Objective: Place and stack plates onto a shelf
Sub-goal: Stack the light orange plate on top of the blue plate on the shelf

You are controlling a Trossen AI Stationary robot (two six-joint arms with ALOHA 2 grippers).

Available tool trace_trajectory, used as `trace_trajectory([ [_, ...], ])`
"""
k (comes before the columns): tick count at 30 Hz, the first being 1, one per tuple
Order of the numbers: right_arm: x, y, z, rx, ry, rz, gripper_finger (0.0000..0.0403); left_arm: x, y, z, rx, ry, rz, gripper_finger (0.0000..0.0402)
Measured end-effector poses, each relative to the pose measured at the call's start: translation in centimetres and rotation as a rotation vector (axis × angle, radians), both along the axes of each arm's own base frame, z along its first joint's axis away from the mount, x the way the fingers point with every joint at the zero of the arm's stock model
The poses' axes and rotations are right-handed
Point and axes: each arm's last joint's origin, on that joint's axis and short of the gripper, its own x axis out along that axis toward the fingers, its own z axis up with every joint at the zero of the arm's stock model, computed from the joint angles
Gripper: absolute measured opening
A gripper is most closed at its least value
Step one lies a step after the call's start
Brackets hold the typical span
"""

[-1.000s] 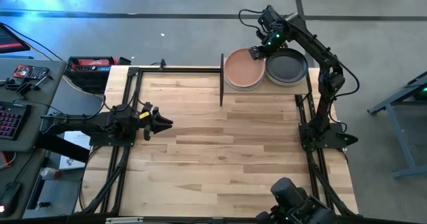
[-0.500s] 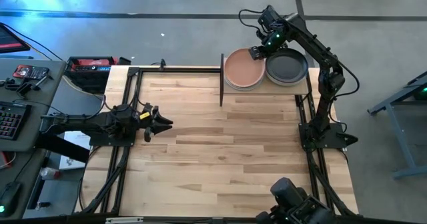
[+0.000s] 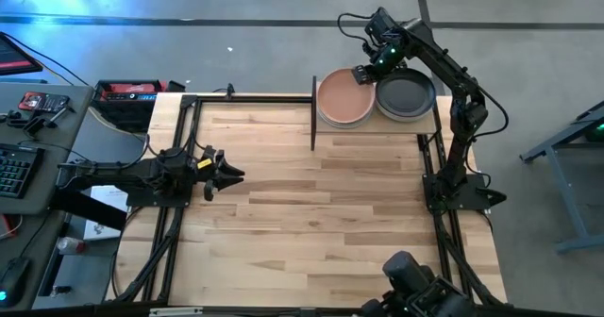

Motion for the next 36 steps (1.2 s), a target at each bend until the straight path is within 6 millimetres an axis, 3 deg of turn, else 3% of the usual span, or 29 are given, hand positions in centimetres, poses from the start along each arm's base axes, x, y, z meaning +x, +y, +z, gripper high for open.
trace_trajectory([
  [20,-0.11,-0.04,-0.01,0.019,-0.007,-0.032,0.0002,0.0,0.0,0.0,0.0,0.0,0.0,0.0113],
  [30,-0.07,-0.2,0.03,-0.011,-0.003,-0.009,0.0082,0.0,0.0,0.0,0.0,0.0,0.0,0.0113],
  [36,-0.25,-0.43,0.27,-0.023,-0.032,0.046,0.0106,0.0,0.0,0.0,0.0,0.0,0.0,0.0113],
])
